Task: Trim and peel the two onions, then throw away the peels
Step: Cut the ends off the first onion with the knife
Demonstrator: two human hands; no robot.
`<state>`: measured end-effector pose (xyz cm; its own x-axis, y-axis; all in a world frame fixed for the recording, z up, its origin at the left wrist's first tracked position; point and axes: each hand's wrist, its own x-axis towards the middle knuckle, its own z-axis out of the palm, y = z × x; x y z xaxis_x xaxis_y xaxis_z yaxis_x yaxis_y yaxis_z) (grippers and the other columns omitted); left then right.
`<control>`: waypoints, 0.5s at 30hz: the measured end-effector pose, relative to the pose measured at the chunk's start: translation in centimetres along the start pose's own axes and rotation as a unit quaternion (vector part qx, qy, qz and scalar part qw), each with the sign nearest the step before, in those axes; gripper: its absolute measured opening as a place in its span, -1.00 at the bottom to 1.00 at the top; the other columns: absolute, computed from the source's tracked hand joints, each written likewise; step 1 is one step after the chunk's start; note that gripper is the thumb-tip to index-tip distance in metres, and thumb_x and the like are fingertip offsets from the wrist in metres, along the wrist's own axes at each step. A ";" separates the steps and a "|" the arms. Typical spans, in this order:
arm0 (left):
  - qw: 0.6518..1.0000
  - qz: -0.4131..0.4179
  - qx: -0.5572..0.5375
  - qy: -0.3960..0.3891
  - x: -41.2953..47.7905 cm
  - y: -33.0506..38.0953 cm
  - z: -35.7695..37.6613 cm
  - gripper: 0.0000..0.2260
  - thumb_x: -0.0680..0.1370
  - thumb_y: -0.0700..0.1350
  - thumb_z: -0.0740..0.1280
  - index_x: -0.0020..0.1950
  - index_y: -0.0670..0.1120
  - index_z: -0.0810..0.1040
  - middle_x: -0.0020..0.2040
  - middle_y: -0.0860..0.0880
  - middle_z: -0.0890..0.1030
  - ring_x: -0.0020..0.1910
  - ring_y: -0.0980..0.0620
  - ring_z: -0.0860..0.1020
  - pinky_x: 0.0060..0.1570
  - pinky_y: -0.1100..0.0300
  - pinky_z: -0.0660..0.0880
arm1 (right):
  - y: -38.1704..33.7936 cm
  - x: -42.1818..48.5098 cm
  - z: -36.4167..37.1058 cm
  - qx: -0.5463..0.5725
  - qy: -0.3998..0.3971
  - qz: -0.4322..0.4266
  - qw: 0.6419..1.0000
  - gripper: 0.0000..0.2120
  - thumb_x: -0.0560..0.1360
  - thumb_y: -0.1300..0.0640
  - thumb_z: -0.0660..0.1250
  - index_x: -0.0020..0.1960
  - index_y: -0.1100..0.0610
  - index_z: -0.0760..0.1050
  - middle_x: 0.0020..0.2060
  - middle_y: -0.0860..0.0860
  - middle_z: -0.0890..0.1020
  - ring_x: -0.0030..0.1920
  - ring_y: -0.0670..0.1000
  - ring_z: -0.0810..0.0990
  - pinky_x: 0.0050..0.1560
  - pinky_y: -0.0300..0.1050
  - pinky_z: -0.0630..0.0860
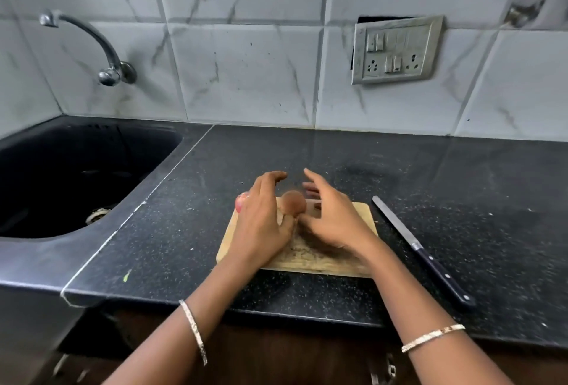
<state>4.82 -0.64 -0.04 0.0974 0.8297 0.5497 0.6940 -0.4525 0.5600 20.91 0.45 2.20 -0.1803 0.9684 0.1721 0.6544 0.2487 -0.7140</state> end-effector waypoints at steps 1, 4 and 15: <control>1.000 -0.021 -0.003 -0.002 0.2 0.2 0.4 -0.45 0.50 -0.08 0.42 0.44 -0.09 0.33 0.39 -0.02 0.46 0.37 -0.01 0.47 0.32 0.13 0.36 | 0.1 -0.6 -0.9 -0.016 0.020 -0.001 1.000 -0.28 0.49 0.17 0.45 0.58 0.01 0.25 0.42 -0.01 0.48 0.40 -0.06 0.46 0.44 -0.05 0.39; 0.997 -0.077 -0.009 -0.028 1.0 0.5 1.4 -0.33 0.47 -0.05 0.50 0.49 -0.11 0.27 0.42 -0.08 0.45 0.38 -0.02 0.46 0.23 0.23 0.33 | 0.8 -3.6 -3.8 -0.069 0.139 0.003 0.988 -0.57 0.51 0.23 0.40 0.37 0.04 0.55 0.28 -0.07 0.59 0.26 -0.12 0.52 0.32 -0.24 0.38; 0.994 -0.111 -0.015 -0.008 1.7 0.3 3.7 -0.62 0.43 -0.13 0.54 0.19 -0.03 0.53 0.12 0.00 0.60 0.03 0.06 0.53 -0.03 0.24 0.35 | 5.7 -9.9 -6.2 -0.292 0.201 0.207 0.912 -0.59 0.58 -0.03 0.35 0.36 0.11 0.52 0.18 0.08 0.62 0.17 0.16 0.54 0.12 0.06 0.52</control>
<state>7.87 1.84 -1.22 -0.0441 0.9150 0.4010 0.6786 -0.2671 0.6842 31.00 -7.63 0.64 0.3777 0.8795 0.2897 0.9061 -0.2865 -0.3113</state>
